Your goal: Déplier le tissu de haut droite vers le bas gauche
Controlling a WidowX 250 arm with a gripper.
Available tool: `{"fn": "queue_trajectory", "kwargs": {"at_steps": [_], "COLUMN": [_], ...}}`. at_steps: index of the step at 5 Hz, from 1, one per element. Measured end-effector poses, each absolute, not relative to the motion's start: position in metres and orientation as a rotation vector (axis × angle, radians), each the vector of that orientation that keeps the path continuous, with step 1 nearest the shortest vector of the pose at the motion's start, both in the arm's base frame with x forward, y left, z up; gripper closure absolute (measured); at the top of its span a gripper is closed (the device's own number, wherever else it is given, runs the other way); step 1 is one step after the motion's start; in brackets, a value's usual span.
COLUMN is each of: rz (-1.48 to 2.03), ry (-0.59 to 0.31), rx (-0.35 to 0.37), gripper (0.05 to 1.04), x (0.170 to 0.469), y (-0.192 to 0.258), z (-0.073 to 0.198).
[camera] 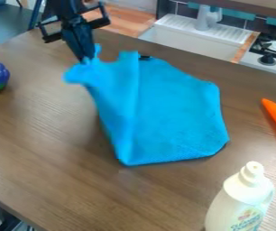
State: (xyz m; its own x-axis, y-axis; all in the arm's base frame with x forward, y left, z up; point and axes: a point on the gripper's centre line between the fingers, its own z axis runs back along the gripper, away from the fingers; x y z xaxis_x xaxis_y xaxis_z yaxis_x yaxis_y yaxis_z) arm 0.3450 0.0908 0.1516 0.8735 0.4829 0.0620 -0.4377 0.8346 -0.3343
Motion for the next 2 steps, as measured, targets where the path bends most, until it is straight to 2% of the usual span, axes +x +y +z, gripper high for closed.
{"fn": "queue_trajectory", "kwargs": {"at_steps": [2], "rz": [0.352], "ry": [-0.113], "rx": [-0.220], "gripper": [1.035], "x": [0.3384], "y": [0.0931], "z": [0.1473]}}
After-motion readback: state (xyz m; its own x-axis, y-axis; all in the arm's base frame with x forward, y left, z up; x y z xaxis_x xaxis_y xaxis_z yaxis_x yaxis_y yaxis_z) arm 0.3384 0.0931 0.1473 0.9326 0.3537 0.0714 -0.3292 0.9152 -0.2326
